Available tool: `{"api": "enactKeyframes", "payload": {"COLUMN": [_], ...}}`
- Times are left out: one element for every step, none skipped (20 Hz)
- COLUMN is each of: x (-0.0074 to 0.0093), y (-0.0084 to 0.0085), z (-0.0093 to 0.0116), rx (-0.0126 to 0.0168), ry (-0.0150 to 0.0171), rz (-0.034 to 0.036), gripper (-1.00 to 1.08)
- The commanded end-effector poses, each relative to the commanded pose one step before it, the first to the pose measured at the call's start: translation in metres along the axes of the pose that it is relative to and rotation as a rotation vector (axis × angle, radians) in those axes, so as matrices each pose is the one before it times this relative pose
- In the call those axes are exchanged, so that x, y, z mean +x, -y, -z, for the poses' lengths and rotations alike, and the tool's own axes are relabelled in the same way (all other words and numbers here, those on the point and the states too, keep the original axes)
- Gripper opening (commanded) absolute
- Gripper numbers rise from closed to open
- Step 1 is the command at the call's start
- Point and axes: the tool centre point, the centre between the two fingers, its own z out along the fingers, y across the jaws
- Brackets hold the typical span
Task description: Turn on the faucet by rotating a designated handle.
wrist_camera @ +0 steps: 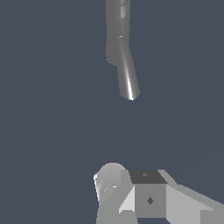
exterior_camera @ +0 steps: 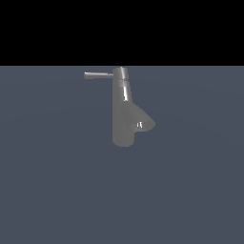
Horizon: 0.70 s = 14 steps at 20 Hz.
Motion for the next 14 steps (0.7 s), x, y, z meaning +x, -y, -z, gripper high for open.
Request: {"api": "enactKeyframes", "payload": {"x": [0.00000,0.00019,0.00056,0.00094,0.00131,0.00169,0.00207,0.00245,0.00283,0.00322,0.00360,0.00399,0.00438,0.00477], "y": [-0.00001,0.00002,0.00011,0.00016,0.00023,0.00030,0.00036,0.00045,0.00055,0.00062,0.00075,0.00084,0.00099,0.00111], "z": [0.00000,0.00000,0.00000,0.00000,-0.00001,-0.00002,-0.00003,-0.00006,-0.00009,-0.00014,-0.00020,-0.00027,-0.00036,-0.00047], "rx": [0.00000,0.00040,0.00116,0.00195,0.00271,0.00347,0.00421,0.00491,0.00558,0.00625,0.00682,0.00739,0.00787,0.00831], "ry": [0.00000,0.00004,0.00015,0.00025,0.00037,0.00050,0.00065,0.00083,0.00102,0.00125,0.00149,0.00178,0.00208,0.00242], "rz": [0.00000,-0.00056,-0.00157,-0.00266,-0.00374,-0.00484,-0.00597,-0.00711,-0.00827,-0.00951,-0.01072,-0.01204,-0.01334,-0.01474], "gripper": [-1.00,-1.00,-1.00,-1.00,-1.00,-1.00,-1.00,-1.00,-1.00,-1.00,-1.00,-1.00,-1.00,-1.00]}}
